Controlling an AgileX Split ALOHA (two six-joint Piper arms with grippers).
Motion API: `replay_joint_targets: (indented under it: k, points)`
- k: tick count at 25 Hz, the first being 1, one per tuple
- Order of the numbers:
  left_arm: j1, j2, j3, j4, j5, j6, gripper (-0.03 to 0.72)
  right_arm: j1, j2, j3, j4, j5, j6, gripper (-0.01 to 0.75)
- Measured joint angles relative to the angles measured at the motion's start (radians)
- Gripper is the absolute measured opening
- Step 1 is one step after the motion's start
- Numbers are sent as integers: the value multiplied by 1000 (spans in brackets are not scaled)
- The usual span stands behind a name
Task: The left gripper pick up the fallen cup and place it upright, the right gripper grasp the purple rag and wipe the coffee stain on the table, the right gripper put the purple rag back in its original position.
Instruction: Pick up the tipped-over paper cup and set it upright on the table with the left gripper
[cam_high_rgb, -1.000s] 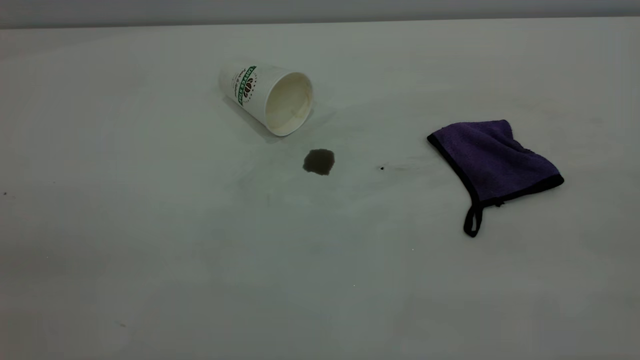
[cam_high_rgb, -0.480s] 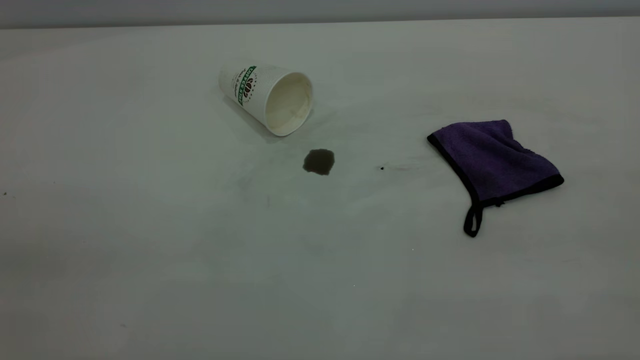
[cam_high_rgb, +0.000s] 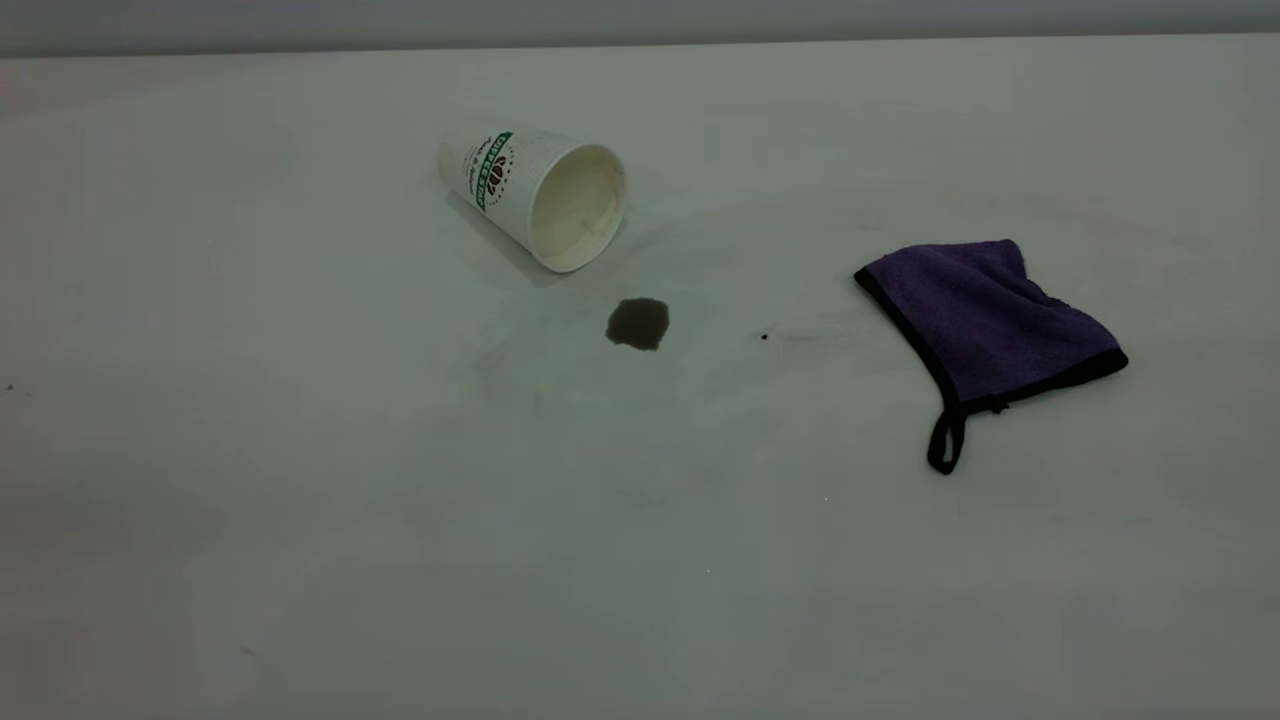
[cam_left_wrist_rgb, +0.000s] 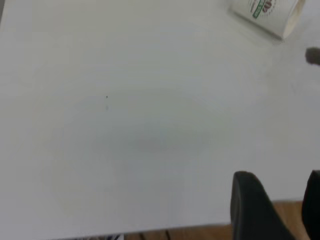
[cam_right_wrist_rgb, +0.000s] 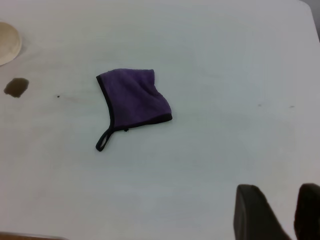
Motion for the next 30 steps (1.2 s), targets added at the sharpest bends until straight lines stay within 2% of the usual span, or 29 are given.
replay_joint_targets:
  k: [7, 10, 13, 16, 19, 23, 30]
  points:
    - [0, 402, -174, 72, -118, -16, 317, 0, 0, 0, 0, 0, 0, 238]
    - [0, 628, -249, 101, -202, -4, 346, 0, 0, 0, 0, 0, 0, 238]
    - [0, 819, -305, 105, -307, 37, 456, 0, 0, 0, 0, 0, 0, 238]
    - [-14, 1003, -361, 93, -366, 76, 625, 0, 0, 0, 0, 0, 0, 238]
    - [-86, 1182, -421, 108, -399, 70, 703, 0, 0, 0, 0, 0, 0, 238]
    - [-236, 1411, -518, 247, -446, -58, 704, 0, 0, 0, 0, 0, 0, 238]
    - [-483, 1780, -692, 545, -458, -359, 698, 0, 0, 0, 0, 0, 0, 238]
